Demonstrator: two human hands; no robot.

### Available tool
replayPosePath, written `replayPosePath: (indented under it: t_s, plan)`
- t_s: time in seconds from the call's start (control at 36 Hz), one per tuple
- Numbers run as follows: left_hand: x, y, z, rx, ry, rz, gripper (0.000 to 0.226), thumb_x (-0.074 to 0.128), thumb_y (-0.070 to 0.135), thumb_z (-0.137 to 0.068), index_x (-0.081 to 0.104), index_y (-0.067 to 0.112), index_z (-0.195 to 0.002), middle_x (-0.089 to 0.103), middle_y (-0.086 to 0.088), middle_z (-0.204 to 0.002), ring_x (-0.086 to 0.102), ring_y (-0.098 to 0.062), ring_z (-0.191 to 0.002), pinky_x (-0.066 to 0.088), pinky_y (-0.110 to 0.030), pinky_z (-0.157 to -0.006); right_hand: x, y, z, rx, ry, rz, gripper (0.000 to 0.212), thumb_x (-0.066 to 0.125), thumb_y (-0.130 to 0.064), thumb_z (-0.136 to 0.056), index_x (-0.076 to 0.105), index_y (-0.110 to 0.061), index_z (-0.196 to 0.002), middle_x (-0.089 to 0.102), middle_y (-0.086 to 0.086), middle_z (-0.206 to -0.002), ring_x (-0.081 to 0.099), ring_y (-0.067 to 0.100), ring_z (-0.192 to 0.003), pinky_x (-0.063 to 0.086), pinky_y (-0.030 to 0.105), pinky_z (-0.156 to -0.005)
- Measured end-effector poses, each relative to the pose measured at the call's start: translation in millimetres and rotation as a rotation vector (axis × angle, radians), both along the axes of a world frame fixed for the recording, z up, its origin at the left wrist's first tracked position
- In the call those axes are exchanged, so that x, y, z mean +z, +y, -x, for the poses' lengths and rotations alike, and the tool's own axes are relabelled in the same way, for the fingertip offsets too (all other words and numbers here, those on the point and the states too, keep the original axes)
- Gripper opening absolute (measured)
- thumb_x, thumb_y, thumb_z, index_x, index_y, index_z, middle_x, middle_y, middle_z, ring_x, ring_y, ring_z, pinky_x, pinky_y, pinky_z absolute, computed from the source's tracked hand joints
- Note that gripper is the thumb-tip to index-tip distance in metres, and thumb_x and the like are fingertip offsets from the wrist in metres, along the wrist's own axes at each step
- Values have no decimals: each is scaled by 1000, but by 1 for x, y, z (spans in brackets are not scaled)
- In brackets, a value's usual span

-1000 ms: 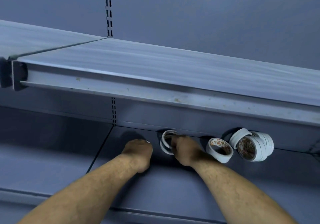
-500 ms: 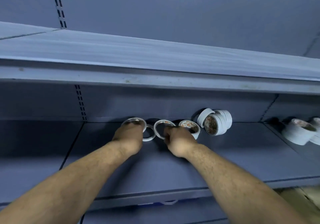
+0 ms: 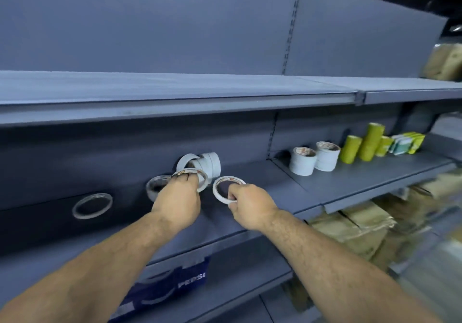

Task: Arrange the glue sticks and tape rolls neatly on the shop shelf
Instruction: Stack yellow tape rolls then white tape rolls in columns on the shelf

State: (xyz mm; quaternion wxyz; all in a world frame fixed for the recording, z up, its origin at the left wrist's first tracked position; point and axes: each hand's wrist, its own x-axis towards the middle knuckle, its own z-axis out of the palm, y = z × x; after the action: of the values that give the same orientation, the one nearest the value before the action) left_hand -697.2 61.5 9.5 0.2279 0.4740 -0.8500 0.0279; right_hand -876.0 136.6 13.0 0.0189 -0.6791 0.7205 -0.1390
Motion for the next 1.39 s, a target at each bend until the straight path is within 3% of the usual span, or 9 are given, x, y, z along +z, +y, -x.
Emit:
replayPosePath:
  t_s: [0.08, 0.22, 0.39, 0.53, 0.69, 0.86, 1.03, 1.25, 1.39]
  plan:
    - [1, 21, 53, -43, -46, 32, 20, 49, 15, -92, 53, 14, -112, 61, -5, -114, 57, -22, -107, 46, -28, -82, 3, 32, 52, -69, 1, 4, 8, 55, -21, -91, 50, -26, -89, 64, 0, -93, 57, 25, -85, 47, 34, -70]
    - [2, 53, 134, -101, -66, -5, 6, 46, 17, -95, 41, 20, -97, 61, -1, -102, 56, -20, -84, 36, -27, -62, -2, 81, 131, -173, 7, 6, 6, 52, -23, -93, 48, -25, -88, 64, 1, -93, 57, 28, -86, 42, 35, -67]
    - [-3, 63, 211, -220, -84, 4, 5, 51, 16, -94, 51, 21, -97, 60, 1, -100, 56, -16, -91, 41, -23, -68, -8, 120, 200, -293, -14, 18, 5, 52, -25, -91, 49, -26, -88, 66, 1, -94, 60, 29, -88, 48, 37, -71]
    - [-5, 53, 265, -317, -64, 73, 12, 52, 17, -95, 62, 14, -98, 62, -5, -97, 59, -21, -94, 51, -30, -74, -13, 130, 242, -364, -29, 12, 4, 54, -28, -93, 52, -27, -90, 66, 1, -91, 61, 29, -86, 51, 38, -74]
    - [-1, 26, 323, -367, -7, 116, 6, 63, 16, -87, 65, 10, -86, 64, -8, -82, 61, -26, -87, 52, -32, -64, -4, 112, 286, -413, -29, 35, 4, 53, -24, -92, 55, -21, -90, 65, 3, -91, 60, 29, -85, 52, 40, -73]
    - [10, -4, 369, -417, 83, 86, 19, 48, 23, -97, 63, 13, -100, 65, -6, -108, 57, -25, -106, 47, -33, -81, 14, 79, 320, -450, -10, 52, 3, 53, -21, -92, 55, -19, -92, 66, 6, -93, 59, 31, -87, 45, 36, -68]
    - [11, -32, 401, -441, 100, 48, 16, 52, 20, -93, 66, 15, -97, 68, -5, -109, 60, -27, -103, 48, -32, -81, 21, 52, 352, -453, 0, 79, 6, 54, -20, -92, 57, -18, -97, 66, 9, -99, 59, 33, -91, 50, 40, -74]
    - [8, -57, 441, -336, 7, -23, 27, 49, 30, -95, 67, 21, -112, 65, -1, -112, 57, -25, -110, 49, -34, -83, 24, 11, 409, -386, 22, 144, 12, 57, -25, -92, 59, -18, -101, 65, 7, -104, 60, 31, -97, 51, 39, -78]
    - [9, -61, 465, -192, -42, -62, 23, 51, 31, -97, 66, 17, -106, 63, -5, -116, 57, -26, -110, 50, -36, -82, 22, -14, 449, -317, 35, 182, 14, 57, -23, -92, 63, -17, -103, 68, 8, -99, 62, 33, -94, 43, 33, -67]
